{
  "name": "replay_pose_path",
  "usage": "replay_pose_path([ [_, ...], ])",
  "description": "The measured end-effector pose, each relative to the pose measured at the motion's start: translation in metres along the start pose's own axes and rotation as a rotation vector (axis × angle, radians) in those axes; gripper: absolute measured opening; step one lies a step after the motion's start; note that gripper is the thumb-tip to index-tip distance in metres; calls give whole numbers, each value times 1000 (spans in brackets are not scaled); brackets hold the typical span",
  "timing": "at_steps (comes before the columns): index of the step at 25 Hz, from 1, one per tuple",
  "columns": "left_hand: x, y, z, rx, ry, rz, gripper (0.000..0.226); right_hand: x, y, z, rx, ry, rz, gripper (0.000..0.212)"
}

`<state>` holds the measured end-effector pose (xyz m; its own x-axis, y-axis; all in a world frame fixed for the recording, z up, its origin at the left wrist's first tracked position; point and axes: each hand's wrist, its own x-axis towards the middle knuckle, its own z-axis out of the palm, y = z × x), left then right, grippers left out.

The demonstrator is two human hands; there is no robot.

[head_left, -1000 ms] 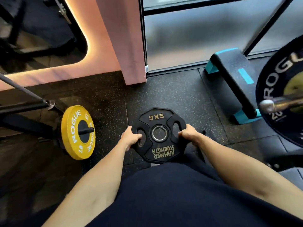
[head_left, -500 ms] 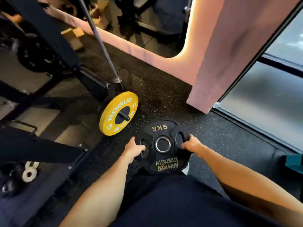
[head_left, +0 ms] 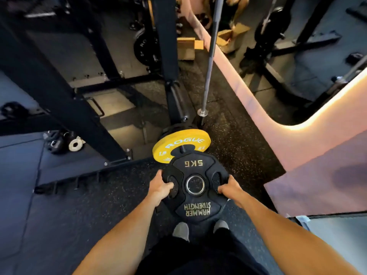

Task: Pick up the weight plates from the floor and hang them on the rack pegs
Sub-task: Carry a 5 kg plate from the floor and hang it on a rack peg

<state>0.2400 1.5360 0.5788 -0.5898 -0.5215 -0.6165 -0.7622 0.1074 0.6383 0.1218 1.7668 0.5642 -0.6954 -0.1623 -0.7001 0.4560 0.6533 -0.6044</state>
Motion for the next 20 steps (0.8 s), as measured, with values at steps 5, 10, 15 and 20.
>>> replay_pose_path([
  [5,-5,46,-17,-110,171,67,33,32,-67,-24,-63,-83,-218,47],
  [10,-9,111,-41,-128,370,214,31,55,-147,-53,-84,-100,-441,50],
  [15,13,157,-64,-47,461,344,30,81,-194,-67,-4,-93,-619,47],
  [20,57,148,-51,-62,539,456,25,131,-198,-61,18,-38,-774,38],
])
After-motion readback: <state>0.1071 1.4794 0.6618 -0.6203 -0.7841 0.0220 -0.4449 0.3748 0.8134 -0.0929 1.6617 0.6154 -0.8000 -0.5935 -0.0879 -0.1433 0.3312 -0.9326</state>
